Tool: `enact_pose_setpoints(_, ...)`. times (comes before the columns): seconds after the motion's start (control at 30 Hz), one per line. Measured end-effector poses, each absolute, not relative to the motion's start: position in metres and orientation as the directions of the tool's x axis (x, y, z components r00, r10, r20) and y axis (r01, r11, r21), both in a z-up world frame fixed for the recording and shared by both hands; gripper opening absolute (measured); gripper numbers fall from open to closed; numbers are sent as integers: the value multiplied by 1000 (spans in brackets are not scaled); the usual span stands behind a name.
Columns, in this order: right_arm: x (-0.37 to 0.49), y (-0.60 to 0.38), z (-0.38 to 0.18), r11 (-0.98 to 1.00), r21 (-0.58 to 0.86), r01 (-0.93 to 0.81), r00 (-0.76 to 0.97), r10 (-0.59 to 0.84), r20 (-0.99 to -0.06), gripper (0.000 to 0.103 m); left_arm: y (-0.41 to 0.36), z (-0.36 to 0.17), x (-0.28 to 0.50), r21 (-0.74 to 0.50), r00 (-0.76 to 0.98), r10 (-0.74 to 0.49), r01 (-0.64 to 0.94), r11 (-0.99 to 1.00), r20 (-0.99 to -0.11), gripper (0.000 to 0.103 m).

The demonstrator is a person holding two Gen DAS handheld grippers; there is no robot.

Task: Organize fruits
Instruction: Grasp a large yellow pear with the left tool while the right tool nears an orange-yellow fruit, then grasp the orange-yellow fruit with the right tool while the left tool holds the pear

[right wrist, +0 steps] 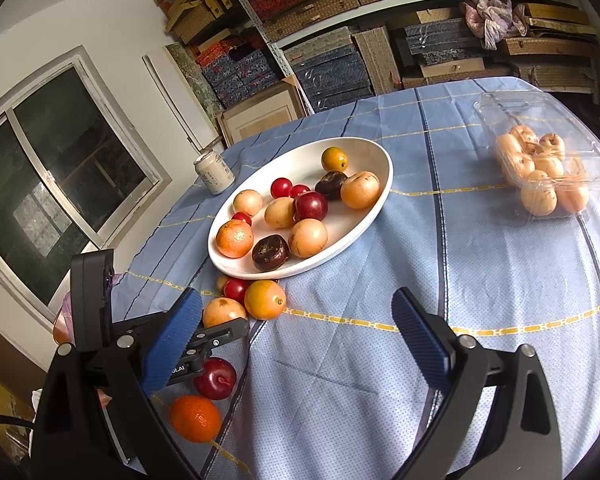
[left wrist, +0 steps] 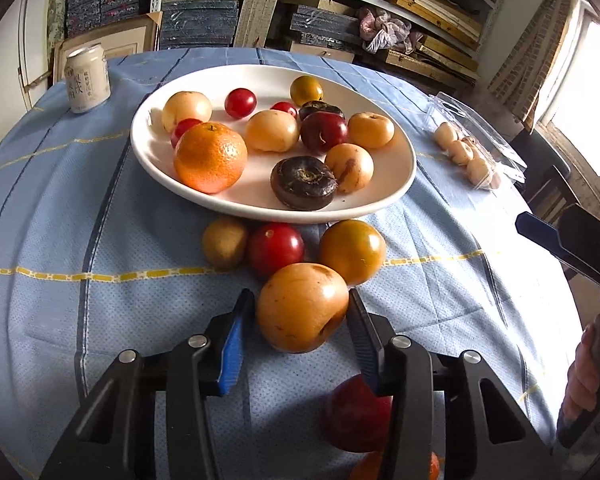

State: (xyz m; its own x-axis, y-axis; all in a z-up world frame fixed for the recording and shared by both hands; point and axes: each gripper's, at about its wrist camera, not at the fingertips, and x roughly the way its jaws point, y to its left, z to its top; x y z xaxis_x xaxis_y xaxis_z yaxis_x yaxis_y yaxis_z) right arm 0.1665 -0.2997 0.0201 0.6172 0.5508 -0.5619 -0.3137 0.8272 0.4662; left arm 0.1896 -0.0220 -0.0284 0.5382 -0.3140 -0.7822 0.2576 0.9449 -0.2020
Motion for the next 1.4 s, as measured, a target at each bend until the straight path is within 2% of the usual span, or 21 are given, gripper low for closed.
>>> enact_pose_setpoints(0.37,168,-294,15,835,449,-319,610,544,-577,94,-20,-26,180,-182,564,-300,258,949,-769,44)
enact_pose_setpoints(0.53,164,-284,15,862,372,-346,628,507,-590,94,0,-22,168,-152,590,-266,236,960,-762,44)
enact_pose_setpoints(0.57,162,-279,14,868,339,-364,635,497,-592,93,7,-21,164,-142,599,-254,228,963,-760,44)
enact_pose_setpoints(0.63,161,-271,12,874,288,-390,634,482,-605,78,18,-20,159,-131,612,-236,212,968,-754,44)
enact_pose_setpoints(0.67,161,-265,9,873,270,-406,625,481,-615,67,25,-20,156,-123,626,-222,197,973,-748,44)
enact_pose_setpoints(0.7,162,-260,5,865,265,-425,606,490,-627,61,31,-20,154,-121,637,-213,185,975,-741,44)
enact_pose_setpoints(0.8,164,-249,-4,855,252,-454,582,499,-642,61,43,-21,154,-147,647,-221,168,975,-729,44)
enact_pose_setpoints(0.9,165,-237,-5,871,172,-459,614,452,-647,61,44,-20,154,-141,654,-222,175,974,-723,44)
enact_pose_setpoints(1.13,184,-193,-19,858,40,-513,569,374,-732,61,43,-22,152,-139,651,-237,199,970,-721,44)
enact_pose_setpoints(1.4,201,-184,-30,858,103,-503,545,407,-733,53,39,-28,156,-137,638,-235,201,970,-734,44)
